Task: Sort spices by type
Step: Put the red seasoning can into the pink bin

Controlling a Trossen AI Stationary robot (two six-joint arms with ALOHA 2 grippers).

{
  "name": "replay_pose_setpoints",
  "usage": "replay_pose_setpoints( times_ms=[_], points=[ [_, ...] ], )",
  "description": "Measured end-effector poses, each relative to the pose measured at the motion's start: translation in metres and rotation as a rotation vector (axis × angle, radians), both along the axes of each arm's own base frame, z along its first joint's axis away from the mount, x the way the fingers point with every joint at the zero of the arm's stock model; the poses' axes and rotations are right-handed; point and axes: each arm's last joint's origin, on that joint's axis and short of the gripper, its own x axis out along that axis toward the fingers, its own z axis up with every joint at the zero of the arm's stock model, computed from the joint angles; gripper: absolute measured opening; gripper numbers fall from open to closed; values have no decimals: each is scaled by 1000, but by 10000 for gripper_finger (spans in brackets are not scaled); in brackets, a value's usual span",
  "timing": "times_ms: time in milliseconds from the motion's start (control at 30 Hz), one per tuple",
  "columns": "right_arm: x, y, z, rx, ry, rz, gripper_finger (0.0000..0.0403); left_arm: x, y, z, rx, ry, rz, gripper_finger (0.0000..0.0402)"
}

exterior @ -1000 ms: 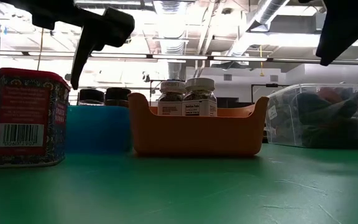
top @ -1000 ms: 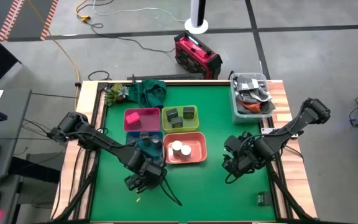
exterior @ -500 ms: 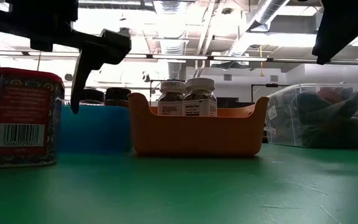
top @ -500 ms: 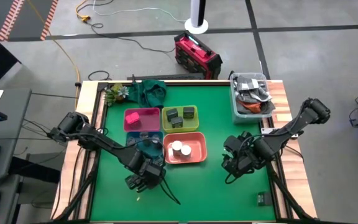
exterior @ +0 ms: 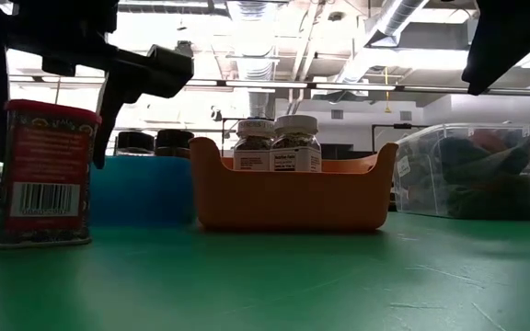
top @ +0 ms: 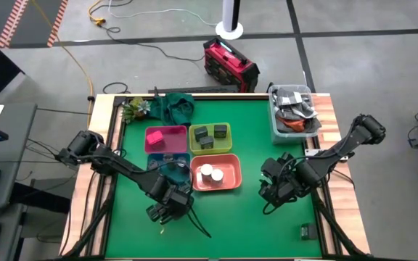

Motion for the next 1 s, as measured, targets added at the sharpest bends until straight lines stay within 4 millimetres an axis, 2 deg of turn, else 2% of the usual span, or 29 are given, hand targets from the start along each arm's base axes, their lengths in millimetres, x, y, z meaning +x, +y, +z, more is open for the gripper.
replay_pose_setpoints(
  times_ms=[67, 167, 300, 467, 600, 667, 867, 1000],
  points=[
    [0, 0, 0, 0, 0, 0, 317, -1, 1, 3, 8, 19, 3, 207],
    [0, 0, 0, 0, 0, 0, 317, 2, 1, 19, 13, 30, 8, 207],
    [0, 0, 0, 0, 0, 0, 317, 11, 6, 56, -2, 3, 37, 207],
    [0, 0, 0, 1, -1, 0, 317, 21, 27, 108, -7, -60, 112, 207],
    [0, 0, 0, 1, -2, 0, 317, 26, 61, 140, 65, -107, 199, 207],
    [0, 0, 0, 0, -2, 1, 317, 27, 81, 148, 101, -108, 242, 207],
    [1, 1, 0, 1, -13, 5, 317, 24, 149, 152, 110, -36, 400, 207],
    [1, 5, 1, -19, -44, 34, 317, 16, 185, 164, 45, -103, 508, 207]
  ],
)
